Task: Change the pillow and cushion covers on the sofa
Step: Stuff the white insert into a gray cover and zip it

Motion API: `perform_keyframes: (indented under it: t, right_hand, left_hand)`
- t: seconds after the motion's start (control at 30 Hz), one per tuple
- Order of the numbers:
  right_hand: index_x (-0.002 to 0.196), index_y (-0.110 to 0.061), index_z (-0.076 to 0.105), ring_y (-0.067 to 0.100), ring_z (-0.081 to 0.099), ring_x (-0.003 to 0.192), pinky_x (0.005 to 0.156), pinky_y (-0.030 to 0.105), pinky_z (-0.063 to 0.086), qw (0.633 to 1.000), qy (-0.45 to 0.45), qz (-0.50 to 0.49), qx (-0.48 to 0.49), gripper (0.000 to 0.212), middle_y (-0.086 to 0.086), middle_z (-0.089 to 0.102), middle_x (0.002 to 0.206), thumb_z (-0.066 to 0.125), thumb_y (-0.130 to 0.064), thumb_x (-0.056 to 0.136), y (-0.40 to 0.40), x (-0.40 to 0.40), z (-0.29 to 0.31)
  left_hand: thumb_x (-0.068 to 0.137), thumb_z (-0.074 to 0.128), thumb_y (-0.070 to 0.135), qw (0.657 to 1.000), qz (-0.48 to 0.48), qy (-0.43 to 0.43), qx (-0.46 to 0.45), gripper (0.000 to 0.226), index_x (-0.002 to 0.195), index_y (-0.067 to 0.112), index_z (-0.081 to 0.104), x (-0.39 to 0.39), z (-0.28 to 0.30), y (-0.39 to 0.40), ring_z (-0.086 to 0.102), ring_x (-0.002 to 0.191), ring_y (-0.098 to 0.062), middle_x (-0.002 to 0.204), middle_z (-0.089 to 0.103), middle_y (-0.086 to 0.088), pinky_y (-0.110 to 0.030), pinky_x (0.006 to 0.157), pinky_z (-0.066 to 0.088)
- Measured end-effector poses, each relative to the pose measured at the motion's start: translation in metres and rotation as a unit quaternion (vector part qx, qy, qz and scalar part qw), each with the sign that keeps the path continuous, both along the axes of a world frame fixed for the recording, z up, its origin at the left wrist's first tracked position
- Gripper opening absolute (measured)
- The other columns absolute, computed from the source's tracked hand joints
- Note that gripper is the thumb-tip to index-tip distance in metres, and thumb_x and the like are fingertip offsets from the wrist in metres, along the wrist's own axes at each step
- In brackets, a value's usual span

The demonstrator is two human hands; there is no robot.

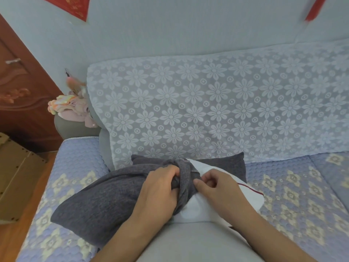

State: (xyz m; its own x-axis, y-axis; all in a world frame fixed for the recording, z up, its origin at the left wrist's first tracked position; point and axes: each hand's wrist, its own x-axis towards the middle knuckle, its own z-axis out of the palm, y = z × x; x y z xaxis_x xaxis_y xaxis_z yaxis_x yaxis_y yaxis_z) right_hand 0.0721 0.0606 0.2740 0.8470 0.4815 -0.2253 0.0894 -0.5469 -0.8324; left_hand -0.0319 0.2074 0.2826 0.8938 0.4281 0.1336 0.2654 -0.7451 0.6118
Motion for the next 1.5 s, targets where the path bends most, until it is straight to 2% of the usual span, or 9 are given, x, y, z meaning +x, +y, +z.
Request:
perform_keyframes:
  t: [0.2, 0.37, 0.47, 0.6, 0.73, 0.97, 1.23, 1.37, 1.5]
  right_hand:
    - [0.064, -0.022, 0.047, 0.004, 0.035, 0.052, 0.050, 0.018, 0.028, 0.989, 0.141, 0.015, 0.045, 0.037, -0.013, 0.040, 0.057, 0.069, -0.032, 0.091, 0.006, 0.002, 0.007]
    - [0.057, -0.023, 0.043, 0.020, 0.036, 0.063, 0.066, 0.036, 0.028, 0.970, 0.192, -0.054, 0.137, 0.043, 0.003, 0.039, 0.061, 0.073, -0.024, 0.088, 0.011, 0.013, 0.012]
    - [0.061, -0.018, 0.045, 0.016, 0.038, 0.057, 0.061, 0.032, 0.032, 0.983, 0.105, -0.063, 0.136, 0.040, -0.001, 0.041, 0.056, 0.072, -0.024, 0.091, 0.013, 0.022, 0.024]
    - [0.063, -0.017, 0.052, 0.021, 0.047, 0.065, 0.068, 0.038, 0.038, 0.976, 0.141, -0.052, 0.159, 0.034, 0.003, 0.052, 0.062, 0.074, -0.023, 0.087, 0.017, 0.043, 0.046]
    - [0.079, -0.015, 0.058, 0.006, 0.049, 0.062, 0.062, 0.020, 0.041, 0.985, -0.096, -0.080, 0.116, 0.020, 0.001, 0.058, 0.074, 0.068, -0.026, 0.091, 0.020, 0.040, 0.070]
    - [0.129, -0.027, 0.052, -0.002, 0.054, 0.084, 0.072, 0.013, 0.037, 0.987, -0.064, 0.144, 0.025, 0.046, -0.016, 0.056, 0.096, 0.070, -0.038, 0.088, 0.042, 0.025, 0.050]
    - [0.121, -0.020, 0.050, 0.011, 0.047, 0.104, 0.086, 0.024, 0.041, 0.974, -0.171, 0.145, -0.017, 0.049, -0.005, 0.046, 0.111, 0.068, -0.039, 0.079, 0.062, -0.001, 0.046]
    - [0.121, -0.018, 0.049, 0.016, 0.051, 0.102, 0.080, 0.028, 0.040, 0.977, -0.170, 0.125, -0.022, 0.038, -0.002, 0.050, 0.111, 0.061, -0.022, 0.085, 0.062, 0.006, 0.050]
    - [0.104, -0.015, 0.045, 0.023, 0.051, 0.080, 0.065, 0.035, 0.040, 0.960, -0.251, 0.109, -0.057, 0.026, 0.001, 0.045, 0.099, 0.058, -0.007, 0.082, 0.070, 0.009, 0.054]
  left_hand:
    - [0.077, 0.071, 0.013, 0.995, -0.074, 0.038, 0.046, 0.024, 0.094, 0.029, 0.070, 0.008, 0.011, 0.008, 0.057, 0.083, -0.011, 0.085, 0.063, 0.013, -0.031, 0.074, 0.045]
    - [0.079, 0.076, -0.001, 0.983, -0.007, 0.042, -0.178, 0.031, 0.091, 0.027, 0.079, 0.015, 0.039, 0.044, 0.069, 0.082, -0.001, 0.086, 0.076, 0.016, -0.016, 0.077, 0.051]
    - [0.082, 0.077, -0.003, 0.971, 0.005, 0.031, -0.238, 0.033, 0.091, 0.029, 0.079, 0.025, 0.059, 0.060, 0.071, 0.083, -0.001, 0.088, 0.077, 0.014, -0.011, 0.077, 0.051]
    - [0.086, 0.074, 0.003, 0.984, -0.024, 0.029, -0.173, 0.035, 0.097, 0.036, 0.078, 0.033, 0.069, 0.055, 0.068, 0.086, 0.005, 0.092, 0.075, 0.021, -0.008, 0.077, 0.048]
    - [0.086, 0.068, 0.007, 0.997, -0.023, 0.024, -0.074, 0.029, 0.098, 0.033, 0.075, 0.037, 0.063, 0.047, 0.064, 0.076, -0.004, 0.086, 0.072, 0.013, -0.037, 0.079, 0.056]
    - [0.082, 0.075, 0.006, 0.986, -0.008, 0.031, -0.162, 0.027, 0.090, 0.032, 0.075, 0.039, 0.057, 0.037, 0.066, 0.080, -0.001, 0.085, 0.074, 0.012, -0.020, 0.073, 0.052]
    - [0.088, 0.074, 0.008, 0.978, -0.016, 0.022, -0.207, 0.021, 0.096, 0.026, 0.078, 0.033, 0.057, 0.051, 0.071, 0.090, -0.006, 0.092, 0.077, 0.011, -0.031, 0.090, 0.054]
    - [0.089, 0.073, 0.014, 0.990, -0.071, 0.070, -0.103, 0.022, 0.093, 0.036, 0.075, 0.033, 0.071, 0.058, 0.065, 0.084, 0.004, 0.088, 0.073, 0.018, -0.019, 0.081, 0.050]
    - [0.091, 0.068, 0.018, 0.987, -0.120, 0.107, -0.022, 0.020, 0.099, 0.034, 0.074, 0.037, 0.081, 0.056, 0.065, 0.086, 0.000, 0.093, 0.072, 0.017, -0.032, 0.084, 0.055]
